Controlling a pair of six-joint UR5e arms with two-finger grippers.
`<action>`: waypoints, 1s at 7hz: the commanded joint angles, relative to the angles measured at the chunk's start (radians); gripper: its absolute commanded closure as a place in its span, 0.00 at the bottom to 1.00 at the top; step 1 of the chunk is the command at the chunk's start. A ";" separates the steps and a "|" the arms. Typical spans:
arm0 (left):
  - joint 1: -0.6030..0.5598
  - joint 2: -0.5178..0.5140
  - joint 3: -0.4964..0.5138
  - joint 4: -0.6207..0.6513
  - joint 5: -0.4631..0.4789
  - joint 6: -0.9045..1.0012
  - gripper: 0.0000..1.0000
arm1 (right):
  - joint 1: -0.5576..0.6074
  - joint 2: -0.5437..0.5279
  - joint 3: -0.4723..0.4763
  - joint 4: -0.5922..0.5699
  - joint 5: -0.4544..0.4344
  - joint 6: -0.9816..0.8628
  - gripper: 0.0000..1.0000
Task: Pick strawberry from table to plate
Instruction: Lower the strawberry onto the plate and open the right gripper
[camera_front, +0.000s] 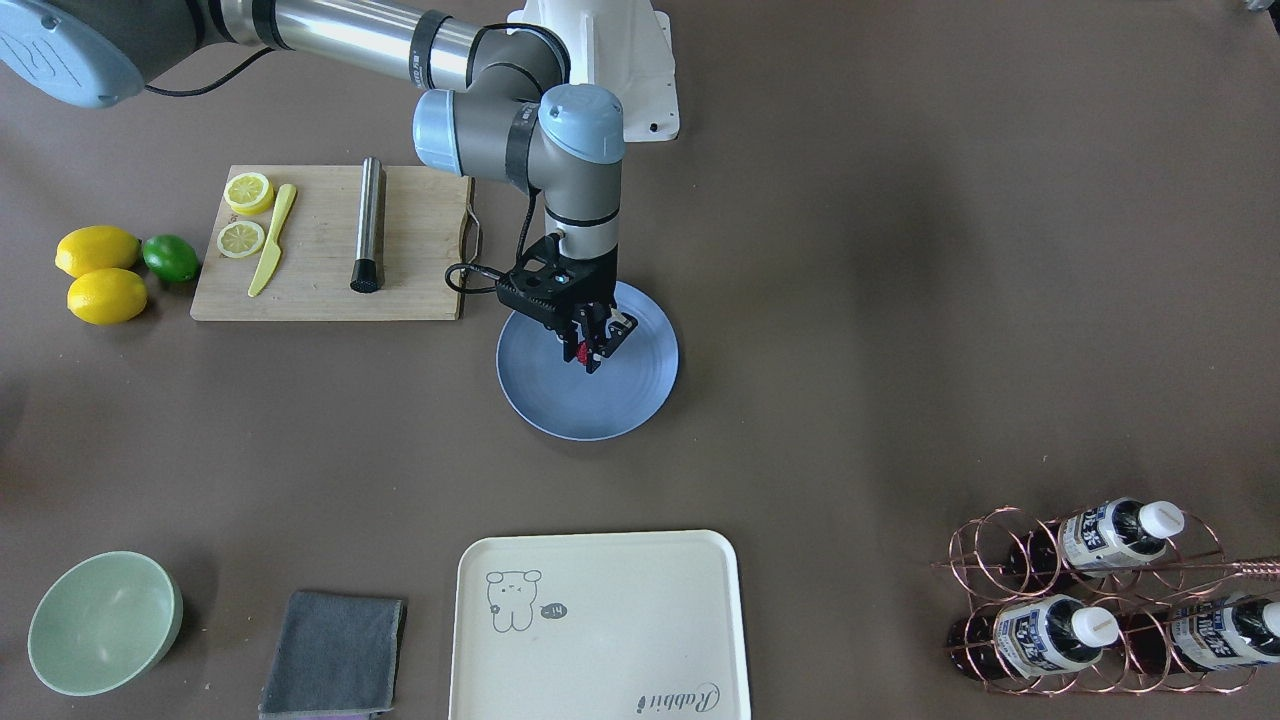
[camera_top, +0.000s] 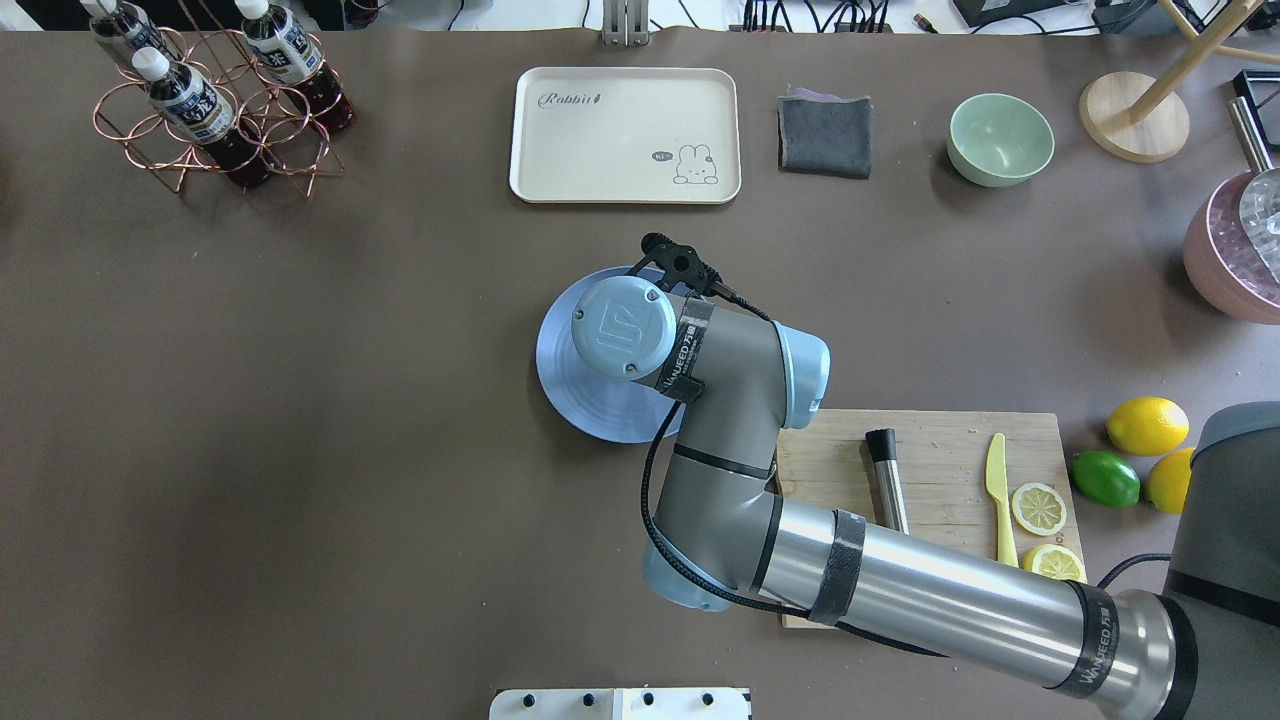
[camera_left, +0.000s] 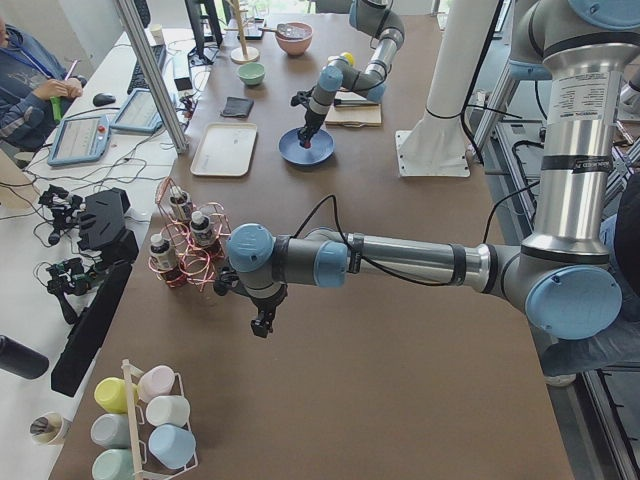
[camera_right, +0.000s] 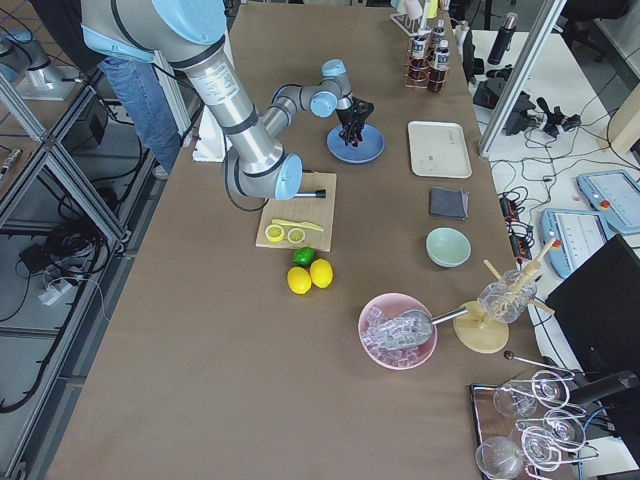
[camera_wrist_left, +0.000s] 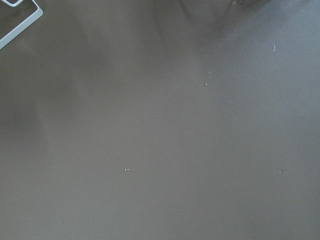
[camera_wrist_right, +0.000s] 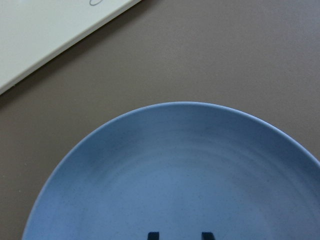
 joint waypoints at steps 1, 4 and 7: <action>0.002 0.025 -0.008 -0.005 0.000 0.002 0.02 | 0.000 -0.003 -0.011 -0.003 -0.013 -0.003 0.33; 0.000 0.026 -0.007 -0.009 0.000 0.000 0.02 | 0.020 0.011 0.053 -0.113 -0.002 -0.032 0.00; 0.000 0.048 0.008 -0.002 0.015 -0.002 0.02 | 0.196 -0.047 0.179 -0.231 0.211 -0.263 0.00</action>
